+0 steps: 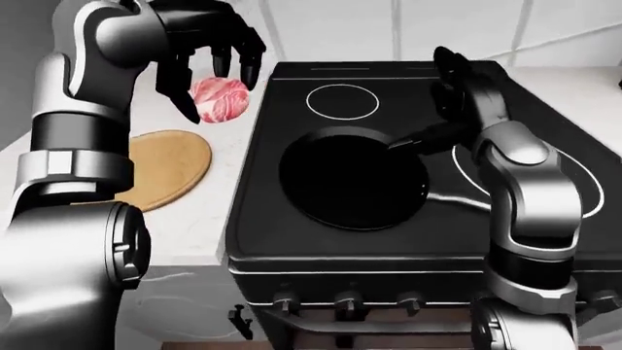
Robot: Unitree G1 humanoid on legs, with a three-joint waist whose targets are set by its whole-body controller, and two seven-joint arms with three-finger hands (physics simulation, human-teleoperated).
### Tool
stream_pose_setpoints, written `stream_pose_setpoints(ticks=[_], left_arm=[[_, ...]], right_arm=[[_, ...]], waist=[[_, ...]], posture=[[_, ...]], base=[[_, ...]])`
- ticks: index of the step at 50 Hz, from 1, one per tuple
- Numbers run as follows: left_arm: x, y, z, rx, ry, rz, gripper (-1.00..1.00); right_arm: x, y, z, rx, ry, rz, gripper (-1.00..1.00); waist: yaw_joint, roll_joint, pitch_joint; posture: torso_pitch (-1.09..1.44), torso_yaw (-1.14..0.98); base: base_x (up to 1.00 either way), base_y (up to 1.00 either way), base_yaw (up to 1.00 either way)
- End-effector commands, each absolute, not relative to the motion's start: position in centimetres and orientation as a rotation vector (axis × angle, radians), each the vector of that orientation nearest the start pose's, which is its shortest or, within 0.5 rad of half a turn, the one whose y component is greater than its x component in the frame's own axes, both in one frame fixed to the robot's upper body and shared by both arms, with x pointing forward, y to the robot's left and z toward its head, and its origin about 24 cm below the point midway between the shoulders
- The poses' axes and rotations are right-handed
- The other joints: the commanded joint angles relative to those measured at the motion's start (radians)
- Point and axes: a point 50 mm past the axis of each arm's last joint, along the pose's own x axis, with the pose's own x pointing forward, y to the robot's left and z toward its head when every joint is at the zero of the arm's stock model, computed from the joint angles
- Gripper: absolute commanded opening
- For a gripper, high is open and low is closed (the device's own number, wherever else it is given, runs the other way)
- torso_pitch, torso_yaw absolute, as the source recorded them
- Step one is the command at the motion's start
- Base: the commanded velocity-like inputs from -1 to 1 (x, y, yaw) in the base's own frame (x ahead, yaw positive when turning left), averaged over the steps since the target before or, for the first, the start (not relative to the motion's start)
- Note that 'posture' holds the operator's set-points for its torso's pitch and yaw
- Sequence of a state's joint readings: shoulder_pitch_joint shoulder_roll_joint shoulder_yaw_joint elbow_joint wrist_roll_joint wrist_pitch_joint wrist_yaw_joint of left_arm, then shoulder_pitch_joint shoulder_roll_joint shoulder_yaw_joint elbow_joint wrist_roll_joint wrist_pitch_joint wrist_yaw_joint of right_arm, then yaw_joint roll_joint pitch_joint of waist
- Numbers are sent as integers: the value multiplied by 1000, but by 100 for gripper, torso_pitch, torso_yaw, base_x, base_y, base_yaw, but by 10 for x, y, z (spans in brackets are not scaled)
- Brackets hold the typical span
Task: Pick the pork chop from the plate and place it in the pan.
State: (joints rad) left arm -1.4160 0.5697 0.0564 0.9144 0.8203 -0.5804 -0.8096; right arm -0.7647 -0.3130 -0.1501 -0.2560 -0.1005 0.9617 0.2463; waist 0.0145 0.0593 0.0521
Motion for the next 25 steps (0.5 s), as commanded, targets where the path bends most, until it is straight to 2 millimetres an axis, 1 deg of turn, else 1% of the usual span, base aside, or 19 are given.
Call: stream_pose_setpoints(ticks=[1,2,3,4,5,8,13,14,15,16,17,18,19,21,22,23,24,25], left_arm=[[372,170,370,1541,-481,-462,-98],[371,169,371,1543,-484,-463,-98],[371,169,371,1542,-484,-464,-98],[371,169,371,1541,-484,-464,-98],[371,169,371,1542,-483,-465,-98],[372,170,370,1541,-481,-462,-98],[373,170,370,1535,-481,-462,-98],[372,169,371,1531,-482,-467,-98],[371,169,371,1537,-484,-466,-98],[371,168,372,1534,-486,-467,-98],[371,168,372,1535,-486,-468,-98],[372,168,373,1533,-486,-466,-98],[371,168,373,1533,-486,-466,-98],[371,169,374,1532,-483,-464,-98],[371,169,372,1536,-484,-469,-98],[371,171,374,1530,-483,-463,-98],[371,171,374,1530,-485,-463,-98],[370,170,375,1528,-485,-464,-98]], right_arm=[[322,-184,264,-279,-139,28,100],[322,-184,263,-278,-138,28,100],[321,-183,263,-278,-138,29,100],[321,-183,262,-280,-137,31,100],[320,-183,262,-277,-136,29,100],[321,-184,265,-281,-137,29,100],[320,-184,265,-283,-138,28,100],[321,-184,264,-282,-139,29,100],[320,-184,265,-282,-139,30,100],[320,-184,266,-281,-139,30,100],[320,-184,265,-282,-139,29,100],[320,-184,265,-283,-139,29,100],[319,-184,266,-283,-140,28,100],[320,-184,267,-284,-142,29,100],[321,-184,267,-283,-143,28,100],[322,-180,263,-283,-138,36,100],[322,-180,262,-285,-137,36,100],[322,-180,262,-284,-136,35,100]], waist=[[-4,3,-31],[-10,17,-40],[-7,15,-45],[-6,8,-49],[-6,5,-50],[-6,-15,-40],[-4,-59,-35],[8,-99,-23],[21,-135,-24],[24,-155,-21],[11,-110,-10],[12,-107,-13],[9,-96,-17],[-1,-65,-25],[-8,-44,-28],[-6,-52,-24],[-10,-56,-19],[-11,-57,-23]], posture=[[0,0],[0,0],[0,0],[0,0],[0,0],[0,0],[0,0],[0,0],[0,0],[0,0],[0,0],[0,0],[0,0],[0,0],[0,0],[0,0],[0,0],[0,0]], base=[[0,-24,0],[0,-25,0],[0,-23,0],[0,-23,0],[0,-23,0],[0,-23,0],[0,-20,0],[0,0,0],[0,0,0],[0,0,0],[0,0,0],[0,0,0],[0,0,0],[0,0,0],[0,0,0],[0,0,0],[0,0,0],[0,0,0]])
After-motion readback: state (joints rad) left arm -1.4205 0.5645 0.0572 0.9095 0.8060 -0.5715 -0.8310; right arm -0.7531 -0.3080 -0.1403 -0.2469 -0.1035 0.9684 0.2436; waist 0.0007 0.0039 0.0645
